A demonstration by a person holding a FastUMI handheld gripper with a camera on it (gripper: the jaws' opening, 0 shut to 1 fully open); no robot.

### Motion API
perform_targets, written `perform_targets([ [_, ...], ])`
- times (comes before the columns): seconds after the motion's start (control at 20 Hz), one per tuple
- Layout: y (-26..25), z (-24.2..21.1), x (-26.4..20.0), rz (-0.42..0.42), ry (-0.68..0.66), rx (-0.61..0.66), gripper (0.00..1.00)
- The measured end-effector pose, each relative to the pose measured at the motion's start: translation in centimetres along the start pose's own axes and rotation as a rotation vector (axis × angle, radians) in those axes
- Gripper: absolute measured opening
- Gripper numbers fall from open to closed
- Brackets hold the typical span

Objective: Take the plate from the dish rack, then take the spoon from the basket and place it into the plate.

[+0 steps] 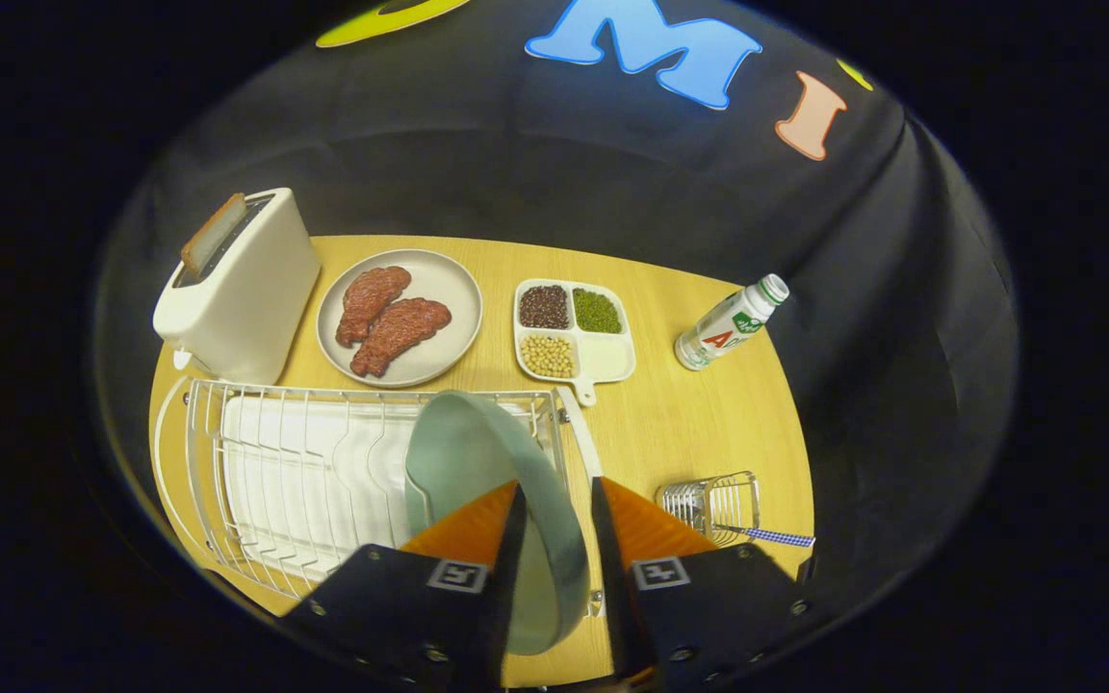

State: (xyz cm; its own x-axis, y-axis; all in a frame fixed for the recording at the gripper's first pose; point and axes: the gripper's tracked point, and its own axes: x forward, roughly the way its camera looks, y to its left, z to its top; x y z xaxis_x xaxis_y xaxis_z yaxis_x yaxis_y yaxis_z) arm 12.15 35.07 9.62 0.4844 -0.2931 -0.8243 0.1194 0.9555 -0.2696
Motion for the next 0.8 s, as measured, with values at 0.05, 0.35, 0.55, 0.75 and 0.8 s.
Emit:
perform_targets([
  [0.05,0.5,0.1,0.4,0.025,-0.004,-0.003,0.31],
  [0.35,1.6,1.8,-1.2,-0.03,-0.062,-0.114,0.05],
  [0.55,1.5,1.9,-2.0,-0.059,-0.058,-0.138,0.05],
  [0.75,0.4,3.0,-3.1,-0.102,-0.098,-0.138,0.05],
  [0.8,0.5,3.4,-3.4,-0.1,-0.111,-0.137,0.05],
])
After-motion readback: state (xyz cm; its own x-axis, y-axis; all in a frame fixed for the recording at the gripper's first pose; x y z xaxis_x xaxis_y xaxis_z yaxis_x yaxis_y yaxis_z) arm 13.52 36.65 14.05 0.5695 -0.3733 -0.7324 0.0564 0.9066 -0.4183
